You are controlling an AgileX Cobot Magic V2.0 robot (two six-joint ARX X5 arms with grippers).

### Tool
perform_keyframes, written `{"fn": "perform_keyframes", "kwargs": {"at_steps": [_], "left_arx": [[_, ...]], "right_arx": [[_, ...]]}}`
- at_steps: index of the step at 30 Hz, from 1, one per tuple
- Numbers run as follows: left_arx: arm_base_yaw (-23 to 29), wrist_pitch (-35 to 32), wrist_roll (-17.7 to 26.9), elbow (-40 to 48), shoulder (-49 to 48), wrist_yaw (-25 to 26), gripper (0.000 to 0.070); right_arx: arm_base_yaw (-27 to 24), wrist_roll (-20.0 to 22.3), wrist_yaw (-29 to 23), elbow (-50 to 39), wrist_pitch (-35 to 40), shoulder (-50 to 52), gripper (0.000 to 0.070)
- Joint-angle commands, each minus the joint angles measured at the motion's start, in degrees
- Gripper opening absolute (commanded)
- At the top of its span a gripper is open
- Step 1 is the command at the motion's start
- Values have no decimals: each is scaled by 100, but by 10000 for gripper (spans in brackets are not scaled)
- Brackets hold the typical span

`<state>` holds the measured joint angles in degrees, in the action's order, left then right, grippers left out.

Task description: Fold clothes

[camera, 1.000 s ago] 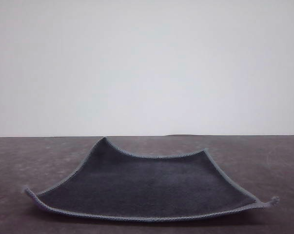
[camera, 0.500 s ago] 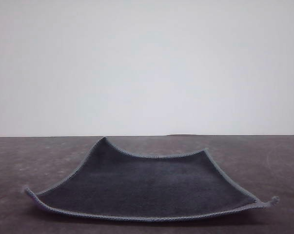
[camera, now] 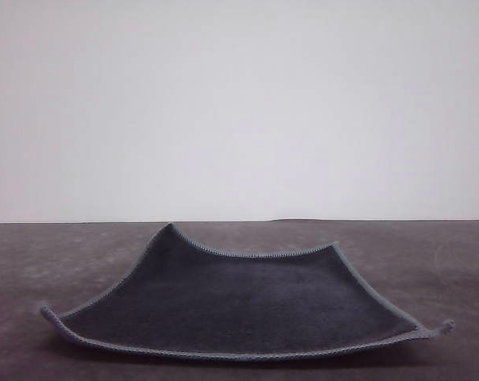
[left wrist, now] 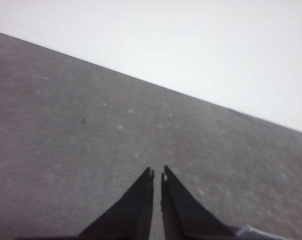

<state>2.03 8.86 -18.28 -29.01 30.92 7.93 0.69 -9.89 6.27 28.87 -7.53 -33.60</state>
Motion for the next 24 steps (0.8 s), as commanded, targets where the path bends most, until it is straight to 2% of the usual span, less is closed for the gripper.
{"fn": "perform_keyframes", "kwargs": {"at_steps": [1, 3, 10, 12, 24], "left_arx": [[-22, 61, 340, -411, 514, 151, 30], [-42, 178, 448, -820, 1083, 335, 30], [-212, 357, 563, -1893, 2943, 1303, 29], [-300, 358, 565, -2057, 3378, 1508, 30], [-1048, 317, 689, -2206, 5132, 1617, 29]], "right_arx": [[-2, 28, 68, 304, -35, -498, 4], [0, 28, 250, 617, -75, -1007, 4], [43, 16, 1778, 1580, -233, -2672, 4], [109, 4, 2054, 1760, -264, -3041, 4], [591, 78, 2138, 1897, -237, -4430, 4]]}}
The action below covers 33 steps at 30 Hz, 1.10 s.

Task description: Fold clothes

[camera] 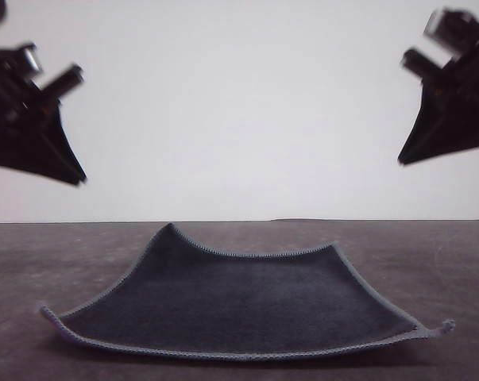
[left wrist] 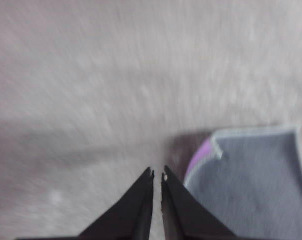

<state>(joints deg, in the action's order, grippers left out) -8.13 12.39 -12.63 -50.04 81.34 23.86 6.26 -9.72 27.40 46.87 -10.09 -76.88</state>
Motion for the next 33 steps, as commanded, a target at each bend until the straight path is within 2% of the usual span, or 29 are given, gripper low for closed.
{"fn": "perform_keyframes", "kwargs": {"at_steps": [1, 11, 12, 14, 17, 18, 20, 29, 33], "left_arx": [[-90, -39, 137, -103, 168, 24, 29], [-420, -35, 212, -103, 376, 34, 29], [-425, -28, 212, -103, 376, 55, 30], [-428, -23, 210, -103, 376, 81, 39], [-428, -25, 210, -103, 376, 83, 181], [-428, -27, 209, -103, 376, 83, 248], [-428, -32, 210, -103, 376, 83, 322], [-470, 34, 103, -103, 385, 88, 314], [-567, -83, 99, -103, 521, 311, 314]], "right_arx": [[69, 87, 26, 96, 19, -188, 4], [231, 214, 139, 96, -36, -594, 14], [238, 228, 164, 96, -31, -594, 43], [243, 246, 208, 96, -29, -594, 164], [241, 261, 236, 96, -28, -594, 425], [242, 264, 236, 96, -24, -594, 453], [252, 267, 234, 96, -22, -594, 465], [276, 289, 236, 96, 63, -594, 464], [369, 266, 286, 96, 85, -612, 458]]}}
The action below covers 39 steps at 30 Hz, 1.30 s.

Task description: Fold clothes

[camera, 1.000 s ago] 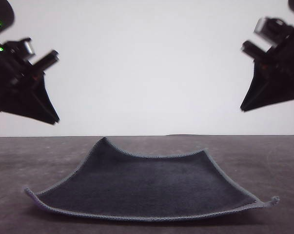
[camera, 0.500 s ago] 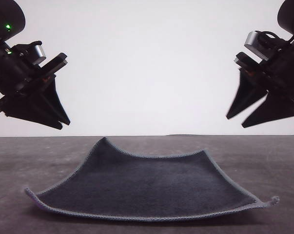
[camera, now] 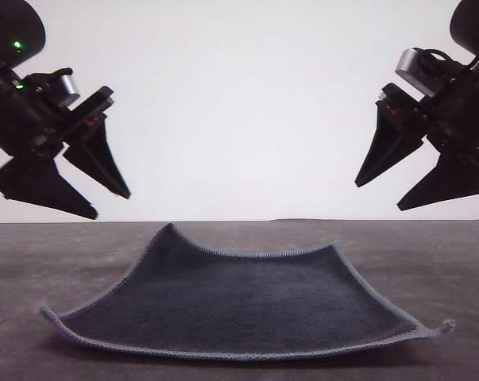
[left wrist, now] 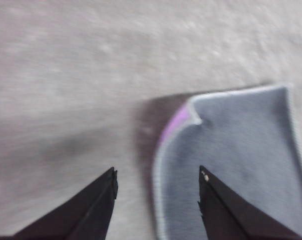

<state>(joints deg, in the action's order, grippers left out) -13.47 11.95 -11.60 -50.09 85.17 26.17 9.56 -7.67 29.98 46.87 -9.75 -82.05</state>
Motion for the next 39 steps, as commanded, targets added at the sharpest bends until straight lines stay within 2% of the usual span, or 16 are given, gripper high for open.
{"fn": "perform_keyframes", "kwargs": {"at_steps": [1, 8, 23, 29, 32, 39], "left_arx": [[-53, -103, -12, -98, 193, 182, 314], [-139, -649, -277, -170, 691, 534, 314], [-354, -338, -259, -1306, 1840, 807, 314], [-464, -317, -209, -1349, 2005, 809, 314], [-497, -293, -187, -1349, 2053, 807, 314], [-499, -264, -191, -1349, 2074, 807, 314]], "right_arx": [[65, 33, 76, 96, 66, -110, 456], [237, -291, 371, 98, 472, -478, 450], [346, -716, 616, 168, 1380, -1701, 450], [389, -808, 623, 170, 1583, -1800, 448], [421, -845, 627, 170, 1670, -1824, 410], [577, -930, 605, 173, 1789, -1889, 401]]}}
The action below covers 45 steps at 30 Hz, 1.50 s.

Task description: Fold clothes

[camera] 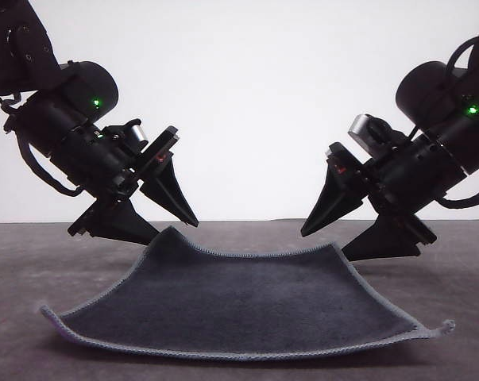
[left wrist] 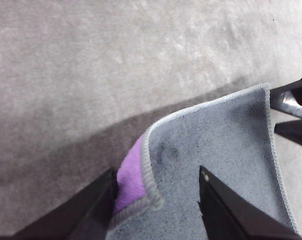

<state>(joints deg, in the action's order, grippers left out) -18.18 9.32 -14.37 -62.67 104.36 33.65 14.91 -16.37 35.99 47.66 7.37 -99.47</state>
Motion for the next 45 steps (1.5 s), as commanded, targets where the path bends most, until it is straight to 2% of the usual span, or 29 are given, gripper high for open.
{"fn": "perform_keyframes", "kwargs": {"at_steps": [1, 5, 8, 16, 18, 21, 24, 26, 27, 29, 31, 35, 38, 41, 45], "left_arx": [[-28, 10, 86, -90, 155, 58, 314], [-28, 44, 90, -90, 155, 57, 314], [-28, 88, 133, -90, 155, 40, 313], [-26, 310, 674, -90, 155, -200, 320], [-26, 310, 832, -90, 155, -229, 331], [-26, 329, 1038, -90, 155, -233, 393], [-26, 314, 1091, -90, 155, -237, 390], [-28, 288, 1085, -90, 155, -240, 346], [-28, 291, 1085, -90, 155, -248, 276], [-28, 313, 1086, -90, 155, -333, 117], [-28, 365, 1089, -90, 155, -490, 22], [-26, 464, 1122, -90, 155, -723, 10], [-26, 580, 1219, -100, 155, -705, 10], [-26, 919, 1374, -183, 153, -691, 10], [-26, 1579, 1603, -460, 153, -652, 10]], "right_arx": [[59, -67, 1, 94, 106, -160, 400], [75, -128, 0, 96, 164, -191, 370], [75, -123, 0, 96, 156, -212, 264], [75, -117, 0, 98, 162, -215, 259], [75, -117, 0, 98, 162, -215, 259], [75, -117, -2, 98, 165, -215, 259], [75, -117, -5, 98, 165, -215, 259], [75, -119, -45, 100, 169, -215, 250], [75, -119, -91, 101, 166, -215, 213], [75, -119, -169, 101, 159, -215, 94], [75, -119, -187, 98, 160, -215, 3], [75, -119, -192, 101, 158, -215, 0], [64, -102, -95, 103, 152, -215, 0], [9, -95, 176, 113, 114, -213, 0], [-112, -58, 805, 217, -192, -202, 0]]}}
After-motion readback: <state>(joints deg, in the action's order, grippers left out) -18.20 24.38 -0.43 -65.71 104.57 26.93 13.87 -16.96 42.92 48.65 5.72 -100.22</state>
